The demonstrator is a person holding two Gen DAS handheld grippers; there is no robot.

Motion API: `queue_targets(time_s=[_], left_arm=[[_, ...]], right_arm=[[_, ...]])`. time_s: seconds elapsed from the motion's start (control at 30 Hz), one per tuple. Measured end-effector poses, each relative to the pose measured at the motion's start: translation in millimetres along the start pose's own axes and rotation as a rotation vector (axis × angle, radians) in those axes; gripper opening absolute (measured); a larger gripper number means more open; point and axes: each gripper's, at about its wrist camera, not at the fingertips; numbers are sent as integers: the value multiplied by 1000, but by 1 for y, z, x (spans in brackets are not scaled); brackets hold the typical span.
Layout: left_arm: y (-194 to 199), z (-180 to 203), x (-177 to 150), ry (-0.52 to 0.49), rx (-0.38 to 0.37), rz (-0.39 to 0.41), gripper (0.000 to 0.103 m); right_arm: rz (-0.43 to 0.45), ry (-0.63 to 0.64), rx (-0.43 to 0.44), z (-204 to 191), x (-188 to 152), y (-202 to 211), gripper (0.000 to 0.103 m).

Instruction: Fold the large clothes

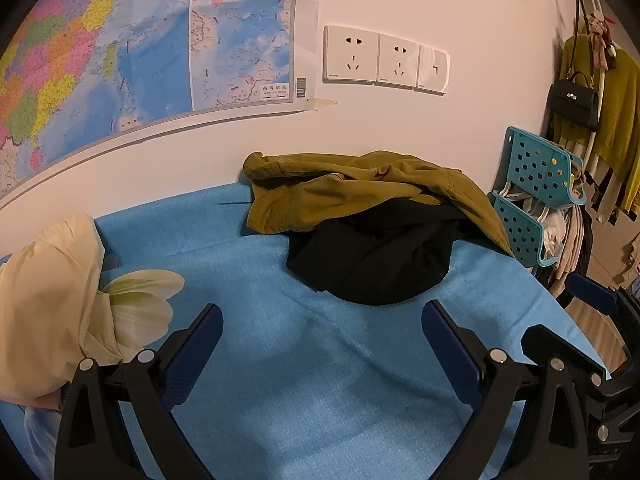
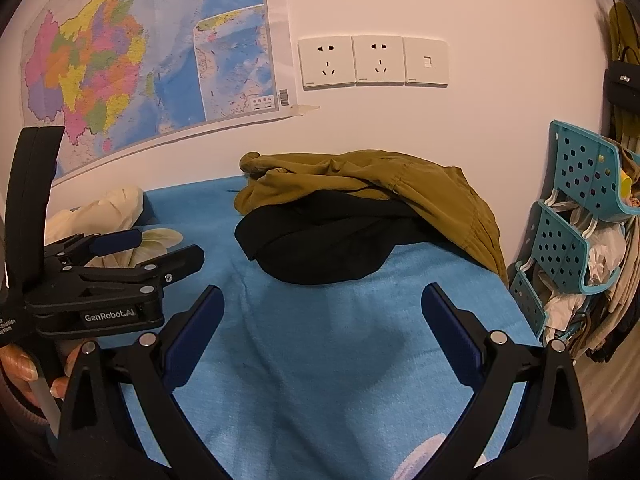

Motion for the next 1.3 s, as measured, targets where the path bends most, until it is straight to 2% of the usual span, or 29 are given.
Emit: queue_targets(time_s=[1.3], left_arm=[[-12, 4, 13, 11, -14, -37, 96]], right_arm=[[-6, 35, 40, 12, 24, -4, 97]])
Point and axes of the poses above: each gripper's, at about its wrist camera, not at the fingertips, and y roughly against the way its jaws point, z to its right, x to its top, and after that the axes turned 7 degrees about -z, right-handed
